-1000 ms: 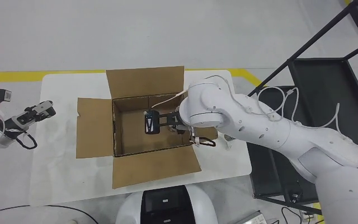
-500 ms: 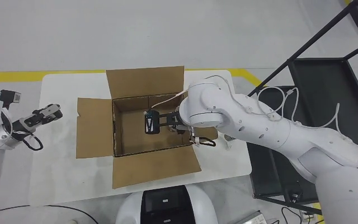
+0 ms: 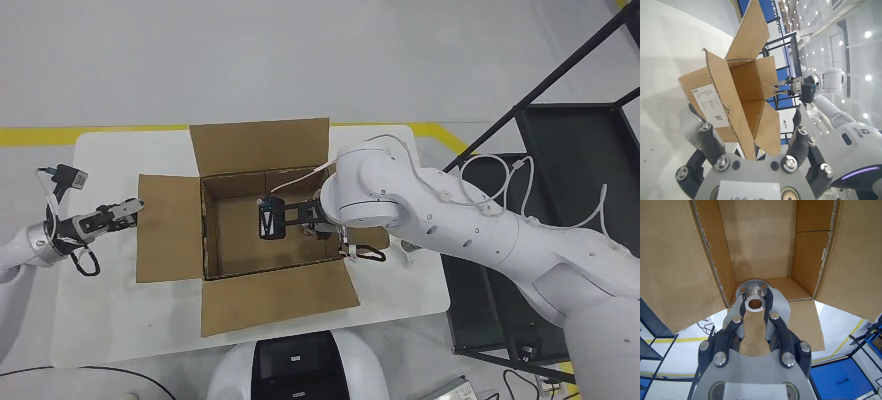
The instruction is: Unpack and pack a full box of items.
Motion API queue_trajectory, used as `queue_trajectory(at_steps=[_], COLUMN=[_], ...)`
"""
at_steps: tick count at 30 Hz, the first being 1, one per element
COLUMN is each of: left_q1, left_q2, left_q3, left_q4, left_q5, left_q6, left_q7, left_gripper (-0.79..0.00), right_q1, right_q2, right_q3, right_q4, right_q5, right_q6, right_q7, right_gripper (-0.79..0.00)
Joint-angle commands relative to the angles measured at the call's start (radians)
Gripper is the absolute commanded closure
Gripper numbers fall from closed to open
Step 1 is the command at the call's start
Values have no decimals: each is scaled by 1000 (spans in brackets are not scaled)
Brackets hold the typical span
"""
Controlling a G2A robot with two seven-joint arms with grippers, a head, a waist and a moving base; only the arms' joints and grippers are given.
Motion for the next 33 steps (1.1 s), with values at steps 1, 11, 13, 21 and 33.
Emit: queue_trajectory(at_steps=[1,11,13,21,33], left_q1=[-12,-37,-36,-16,43], left_q2=[-3,-4,-2,15,61], left_q3=[13,39,34,-10,-154], left_q4=[10,29,35,58,77], left_q5=[5,12,22,39,62], left_q6=[9,31,25,14,13], left_q7=[-8,-31,-25,-14,-13], left_gripper=[0,0,0,0,-785], right_q1=[0,0,0,0,0], right_q2=[0,0,0,0,0], right_q3=[0,0,0,0,0], right_q4=[0,0,0,0,0], right_q5=[0,0,0,0,0], right_q6=[0,0,0,0,0], right_q7=[0,0,0,0,0], right_gripper=[0,0,0,0,0])
